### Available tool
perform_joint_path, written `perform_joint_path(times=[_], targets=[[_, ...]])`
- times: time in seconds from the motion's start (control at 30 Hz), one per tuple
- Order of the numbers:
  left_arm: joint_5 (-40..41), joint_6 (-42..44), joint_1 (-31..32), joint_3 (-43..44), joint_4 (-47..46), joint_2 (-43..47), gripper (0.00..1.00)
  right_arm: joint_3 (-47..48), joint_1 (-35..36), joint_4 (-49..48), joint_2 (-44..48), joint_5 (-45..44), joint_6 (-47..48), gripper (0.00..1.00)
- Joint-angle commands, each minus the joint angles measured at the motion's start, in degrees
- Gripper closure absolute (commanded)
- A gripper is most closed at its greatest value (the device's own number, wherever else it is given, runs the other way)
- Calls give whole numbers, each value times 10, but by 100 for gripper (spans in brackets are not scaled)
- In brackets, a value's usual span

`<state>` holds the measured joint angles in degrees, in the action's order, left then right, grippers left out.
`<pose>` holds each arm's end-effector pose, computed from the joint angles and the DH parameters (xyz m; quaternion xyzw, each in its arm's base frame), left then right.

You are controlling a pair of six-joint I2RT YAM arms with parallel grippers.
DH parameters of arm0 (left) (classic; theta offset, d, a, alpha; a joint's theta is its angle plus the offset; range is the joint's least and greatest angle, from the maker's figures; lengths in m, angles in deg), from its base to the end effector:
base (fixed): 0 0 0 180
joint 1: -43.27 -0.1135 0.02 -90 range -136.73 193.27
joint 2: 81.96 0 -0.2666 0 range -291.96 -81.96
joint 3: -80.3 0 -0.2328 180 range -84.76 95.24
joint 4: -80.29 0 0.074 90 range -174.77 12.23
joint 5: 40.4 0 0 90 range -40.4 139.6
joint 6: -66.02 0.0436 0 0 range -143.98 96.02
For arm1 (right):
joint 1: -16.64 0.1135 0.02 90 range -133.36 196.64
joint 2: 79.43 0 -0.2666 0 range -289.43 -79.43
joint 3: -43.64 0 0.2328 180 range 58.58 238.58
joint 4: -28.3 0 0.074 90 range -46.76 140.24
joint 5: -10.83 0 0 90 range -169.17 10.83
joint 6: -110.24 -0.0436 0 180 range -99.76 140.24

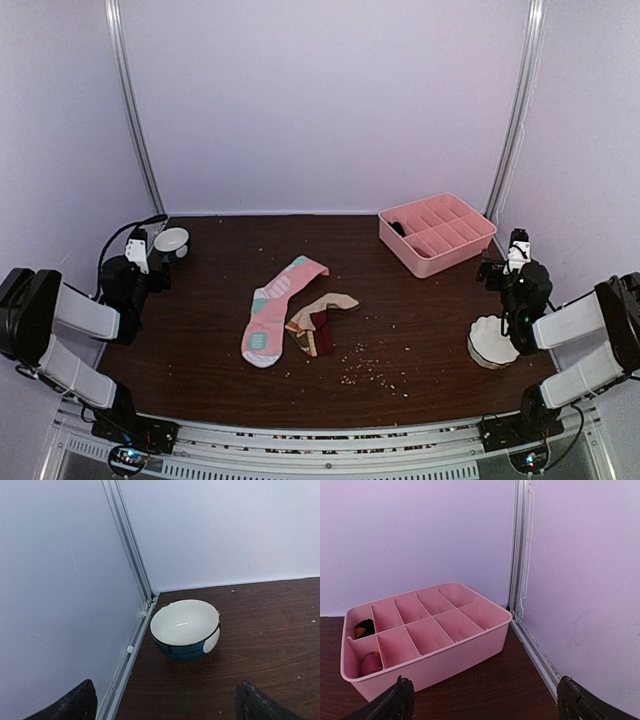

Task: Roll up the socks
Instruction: Pick up the sock from the center of the board.

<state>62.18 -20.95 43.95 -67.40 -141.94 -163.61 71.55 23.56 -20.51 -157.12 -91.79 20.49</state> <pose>0.2487 0.0065 0.1862 -0.0484 0.7471 0.0956 0.6560 0.2295 0.0183 0.1942 0.0326 0.7122 -0.0377 0.7002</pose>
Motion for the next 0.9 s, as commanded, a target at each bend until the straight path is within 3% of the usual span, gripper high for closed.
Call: perform_joint_path(times=[0.0,0.4,0.5,0.57,0.67,0.77,0.87], targets=[[-6,-7,-5,6,-33,-2,2,6,-5,0,-1,9,1,0],[-6,-7,-5,6,-33,-3,2,14,-8,15,10,-23,-10,1],[-5,-7,-5,6,-34,-3,2,52,-7,179,106,-39,-23,1],[-5,-6,-6,6,-34,-3,2,80,-7,235,142,-49,-44,1],[-6,-6,-6,6,-33,-3,2,132,-7,370,215,20,-85,0],[-7,-6,-6,8,-29,-3,2,171,-7,423,253,50,-181,0],[-7,-6,-5,7,-32,-2,2,180,-13,472,258,26,-396,1]])
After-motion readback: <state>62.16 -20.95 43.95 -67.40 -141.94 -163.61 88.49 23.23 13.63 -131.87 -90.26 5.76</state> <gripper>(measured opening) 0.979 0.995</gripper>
